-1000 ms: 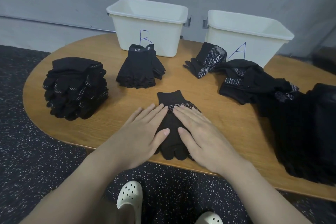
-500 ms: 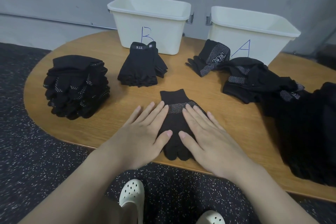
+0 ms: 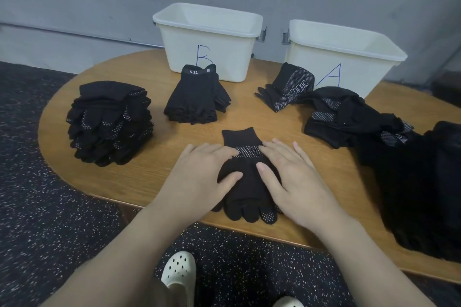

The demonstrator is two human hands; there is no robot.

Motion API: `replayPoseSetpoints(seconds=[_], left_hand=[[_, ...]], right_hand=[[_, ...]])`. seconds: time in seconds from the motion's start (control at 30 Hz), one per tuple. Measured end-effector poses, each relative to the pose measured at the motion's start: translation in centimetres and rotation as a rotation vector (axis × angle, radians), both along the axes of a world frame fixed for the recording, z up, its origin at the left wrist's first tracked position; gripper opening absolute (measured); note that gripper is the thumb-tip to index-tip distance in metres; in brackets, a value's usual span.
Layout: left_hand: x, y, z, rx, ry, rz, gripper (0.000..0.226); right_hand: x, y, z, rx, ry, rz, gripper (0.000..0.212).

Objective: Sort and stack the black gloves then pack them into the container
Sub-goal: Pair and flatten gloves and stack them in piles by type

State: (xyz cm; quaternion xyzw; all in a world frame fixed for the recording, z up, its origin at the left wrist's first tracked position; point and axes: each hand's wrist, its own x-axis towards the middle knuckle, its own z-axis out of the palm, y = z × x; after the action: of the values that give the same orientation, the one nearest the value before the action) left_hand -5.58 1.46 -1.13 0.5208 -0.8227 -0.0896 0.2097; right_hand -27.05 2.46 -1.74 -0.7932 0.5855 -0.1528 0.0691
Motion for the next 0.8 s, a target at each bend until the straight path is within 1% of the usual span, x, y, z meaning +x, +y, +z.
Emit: replayPoseSetpoints(seconds=[0.1,0.17,0.27,0.33,0.37,0.4,0.43,0.5,0.53,0.63,0.67,0.77,0.8], left_hand=[[-0.6,-0.4,0.4,-0.007,-0.005,0.009,0.039],[-0.9,-0.4,0.5,0.030,-0.003,0.008,0.043],[-0.9,-0.7,0.3,0.083,-0.028,0.019,0.049],[-0.8,-0.9,0.3,0.126,-0.023,0.027,0.043],[-0.8,-1.0,0.3,0.139,-0.004,0.031,0.034],[-0.8,-1.0,0.4,0.154,0.020,0.040,0.022],[-0.7,-1.0,0.4,0.164,0.057,0.043,0.016],[-0.6,-0.9,0.3,0.156,0.142,0.026,0.027],[-0.5,-0.8,0.3,0.142,0.172,0.012,0.028],[-0.4,-0.6,0.1,0.117,0.257,-0.019,0.021],[-0.4,-0.5,0.2,0.137,0.306,-0.025,0.019],[-0.3,-0.1,0.8,0.175,0.494,-0.058,0.017],[-0.4,0.0,1.0,0.173,0.555,-0.059,0.017]], right_hand=[[0.2,-0.3,-0.3,-0.020,-0.038,0.055,0.062],[0.3,-0.4,-0.5,-0.008,-0.073,0.080,0.055],[0.2,-0.8,-0.4,-0.025,-0.106,0.070,0.052],[0.1,-1.0,-0.1,-0.031,-0.144,0.059,0.052],[0.1,-1.1,0.0,-0.021,-0.177,0.058,0.052],[0.0,-1.1,0.1,-0.008,-0.213,0.057,0.053],[-0.1,-1.3,0.2,0.003,-0.249,0.054,0.053],[-0.4,-1.5,0.2,0.019,-0.305,0.053,0.051],[-0.6,-1.6,0.2,0.022,-0.329,0.056,0.049],[-0.9,-1.9,0.5,0.088,-0.415,0.059,0.040],[-1.1,-2.0,0.5,0.129,-0.454,0.059,0.035],[-1.3,-2.3,1.0,0.217,-0.599,0.093,0.008],[-1.3,-2.4,1.3,0.239,-0.668,0.110,0.008]])
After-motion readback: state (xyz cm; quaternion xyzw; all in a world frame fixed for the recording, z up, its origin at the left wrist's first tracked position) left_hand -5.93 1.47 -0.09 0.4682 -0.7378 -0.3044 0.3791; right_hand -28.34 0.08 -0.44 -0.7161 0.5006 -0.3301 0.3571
